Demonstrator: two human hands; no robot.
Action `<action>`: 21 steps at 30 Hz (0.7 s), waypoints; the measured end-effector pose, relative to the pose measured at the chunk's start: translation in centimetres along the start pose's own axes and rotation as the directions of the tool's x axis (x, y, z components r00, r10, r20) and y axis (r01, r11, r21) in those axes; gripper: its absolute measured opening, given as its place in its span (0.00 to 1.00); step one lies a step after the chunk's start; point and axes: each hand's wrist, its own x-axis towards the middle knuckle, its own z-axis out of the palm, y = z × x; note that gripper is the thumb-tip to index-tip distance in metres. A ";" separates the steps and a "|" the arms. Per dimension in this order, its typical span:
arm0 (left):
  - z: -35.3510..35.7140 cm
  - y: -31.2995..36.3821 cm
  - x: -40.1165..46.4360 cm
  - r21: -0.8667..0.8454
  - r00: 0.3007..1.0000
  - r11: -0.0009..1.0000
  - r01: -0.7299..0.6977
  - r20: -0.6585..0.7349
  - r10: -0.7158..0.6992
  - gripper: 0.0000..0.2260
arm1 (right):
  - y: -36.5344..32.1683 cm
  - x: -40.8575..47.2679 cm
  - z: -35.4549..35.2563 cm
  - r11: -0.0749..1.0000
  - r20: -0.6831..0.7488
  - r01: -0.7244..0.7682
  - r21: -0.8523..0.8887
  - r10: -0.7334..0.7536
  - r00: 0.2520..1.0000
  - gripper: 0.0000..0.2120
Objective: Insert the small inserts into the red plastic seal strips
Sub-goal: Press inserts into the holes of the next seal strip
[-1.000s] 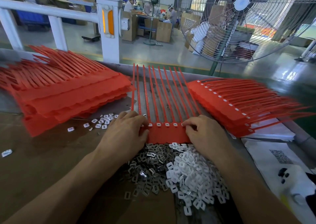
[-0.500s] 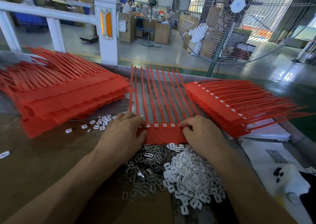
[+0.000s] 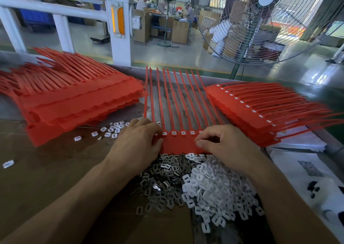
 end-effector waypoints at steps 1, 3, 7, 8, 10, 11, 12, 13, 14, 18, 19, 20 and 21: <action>0.0 0.0 0.0 0.000 1.000 1.000 0.001 -0.001 -0.001 0.12 | -0.2 -0.1 0.0 1.000 0.045 0.011 0.000 -0.011 0.999 0.02; 0.0 0.1 0.0 -0.001 1.000 1.000 0.001 0.000 -0.001 0.12 | -0.5 -0.2 0.0 1.000 0.119 0.021 0.009 -0.022 0.993 0.01; 0.0 0.0 -0.1 0.002 1.000 1.000 -0.003 -0.002 0.003 0.12 | -0.6 -0.1 0.2 0.999 0.176 0.015 0.039 -0.021 0.984 0.04; 0.0 0.0 0.0 0.002 1.000 1.000 -0.002 -0.002 0.002 0.12 | -0.6 -0.1 0.3 0.999 0.178 0.016 0.036 -0.022 0.984 0.04; 0.0 0.0 0.0 0.003 1.000 1.000 0.000 0.000 0.000 0.12 | -0.6 0.0 0.4 1.000 0.182 0.015 0.021 -0.018 0.983 0.05; 0.0 0.0 0.0 0.004 1.000 1.000 0.000 0.000 0.000 0.12 | -0.7 0.0 0.5 1.000 0.185 0.012 0.017 -0.015 0.983 0.05; 0.0 0.0 0.0 0.006 1.000 1.000 -0.001 0.000 0.001 0.12 | -0.8 -0.1 0.5 1.000 0.187 0.008 0.018 -0.011 0.982 0.05; 0.0 0.0 0.0 0.006 1.000 1.000 -0.001 0.000 0.001 0.12 | -0.8 -0.1 0.5 1.000 0.190 0.004 0.022 -0.008 0.982 0.04; 0.0 0.0 0.0 0.005 1.000 1.000 -0.001 0.000 0.001 0.12 | -0.9 -0.1 0.5 1.000 0.195 0.002 0.025 -0.006 0.981 0.04; 0.0 0.0 0.0 0.010 1.000 1.000 0.002 -0.001 -0.002 0.12 | -1.1 -0.2 0.5 1.000 0.209 0.008 0.015 -0.011 0.978 0.03; 0.0 0.0 0.0 0.012 1.000 1.000 0.003 0.001 -0.003 0.12 | -1.2 -0.2 0.5 1.000 0.214 0.008 0.018 -0.011 0.977 0.02; 0.0 0.0 0.0 0.012 1.000 1.000 0.004 0.003 -0.004 0.12 | -1.2 -0.2 0.4 1.000 0.218 0.006 0.021 -0.011 0.976 0.02; 0.0 0.0 0.0 0.012 1.000 1.000 0.003 0.003 -0.003 0.12 | -1.2 -0.2 0.4 1.000 0.221 0.003 0.024 -0.008 0.975 0.02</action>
